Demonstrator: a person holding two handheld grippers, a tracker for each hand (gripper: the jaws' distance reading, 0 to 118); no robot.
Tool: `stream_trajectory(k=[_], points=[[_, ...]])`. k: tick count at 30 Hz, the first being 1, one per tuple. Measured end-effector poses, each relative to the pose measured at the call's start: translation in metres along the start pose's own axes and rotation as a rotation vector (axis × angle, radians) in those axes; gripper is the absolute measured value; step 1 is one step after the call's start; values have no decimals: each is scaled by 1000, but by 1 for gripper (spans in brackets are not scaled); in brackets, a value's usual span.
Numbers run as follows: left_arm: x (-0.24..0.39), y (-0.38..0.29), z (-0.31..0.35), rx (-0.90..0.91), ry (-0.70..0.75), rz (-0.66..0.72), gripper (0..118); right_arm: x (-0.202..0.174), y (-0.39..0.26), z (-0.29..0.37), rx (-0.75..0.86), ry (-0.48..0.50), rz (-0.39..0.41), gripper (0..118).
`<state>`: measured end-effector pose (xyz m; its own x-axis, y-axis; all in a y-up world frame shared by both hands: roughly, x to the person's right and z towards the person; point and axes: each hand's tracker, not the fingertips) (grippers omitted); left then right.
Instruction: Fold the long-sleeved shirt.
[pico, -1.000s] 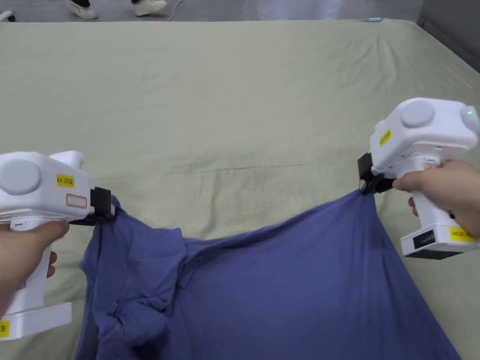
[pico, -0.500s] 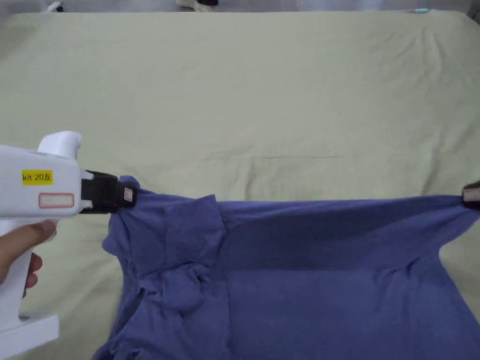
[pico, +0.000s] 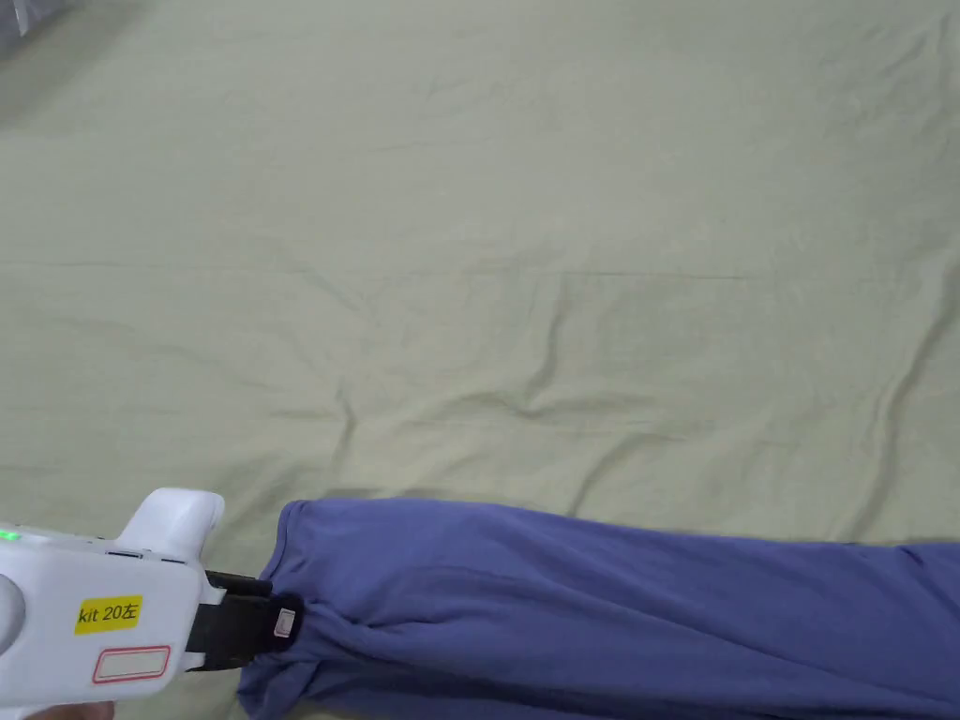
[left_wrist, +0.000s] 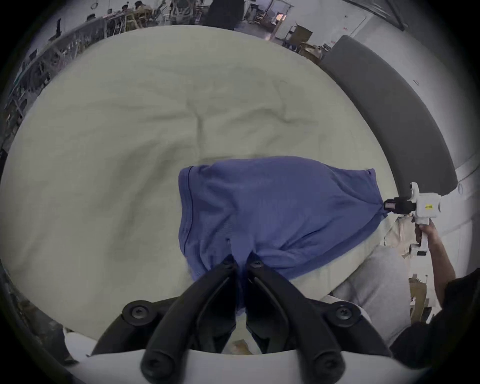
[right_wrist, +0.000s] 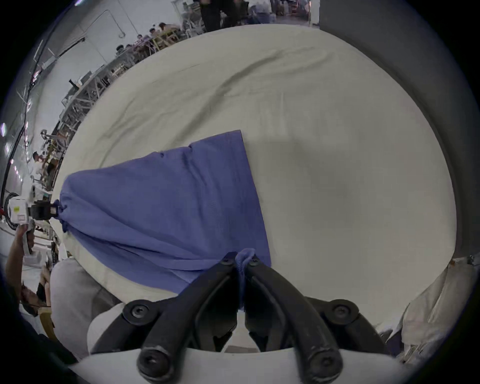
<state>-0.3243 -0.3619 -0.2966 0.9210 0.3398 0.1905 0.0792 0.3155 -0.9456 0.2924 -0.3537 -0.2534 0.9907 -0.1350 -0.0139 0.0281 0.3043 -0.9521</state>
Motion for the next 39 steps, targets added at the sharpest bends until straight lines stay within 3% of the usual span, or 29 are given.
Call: stream_trajectory(k=[5, 13, 16, 17, 19, 21, 23, 27, 28, 29, 30, 31, 32, 34, 35, 36, 37, 38, 39], points=[[-1, -5, 20, 13, -16, 1, 1, -6, -4, 11, 5, -26, 42, 0], [-11, -33, -28, -47, 46, 3, 1, -8, -4, -11, -4, -46, 52, 0], [-19, -34, -28, -28, 42, 44, 6, -7, -5, -10, -7, -47, 26, 15], [-18, -33, -26, -25, 44, 43, 26, -5, -3, -8, -10, -46, -3, 41], [-9, -27, -9, -9, 79, 13, 95, -11, 1, 11, 14, -59, -3, 104], [-1, -19, 24, 89, 45, 3, 112, -24, 6, 42, 84, -123, 80, 114], [10, -10, 58, 275, -11, 17, 117, -34, 10, 72, 149, -72, 98, 118], [26, -19, 62, 171, 20, 67, 115, -51, 10, 89, 195, 25, 25, 116], [28, -23, 56, 130, 20, 51, 100, -53, 8, 88, 200, 68, 6, 106], [32, -28, 49, 97, 36, 35, 36, -56, 5, 85, 217, 110, -5, 62], [34, -34, 40, 73, 51, 8, 0, -58, 2, 79, 214, 123, -25, 9], [38, -41, 31, 86, 54, 36, 0, -61, 0, 73, 199, 133, -48, 0], [36, -45, 26, 54, 27, 39, 0, -62, -4, 73, 198, 127, -72, 0], [28, -48, 26, 81, -63, 111, 0, -48, -9, 62, 215, 174, -43, 0], [15, -44, 25, 129, -94, 153, 7, -44, -11, 62, 232, 208, -61, 0], [5, -41, 29, 174, -108, 186, 38, -39, -12, 65, 244, 239, -78, 0], [-5, -38, 31, 211, -116, 205, 89, -34, -12, 67, 253, 273, -83, 0], [-16, -33, 29, 228, -120, 224, 118, -41, -14, 71, 264, 315, -80, 0], [-26, -30, 25, 213, -125, 235, 117, -38, -13, 73, 278, 342, -82, 0]])
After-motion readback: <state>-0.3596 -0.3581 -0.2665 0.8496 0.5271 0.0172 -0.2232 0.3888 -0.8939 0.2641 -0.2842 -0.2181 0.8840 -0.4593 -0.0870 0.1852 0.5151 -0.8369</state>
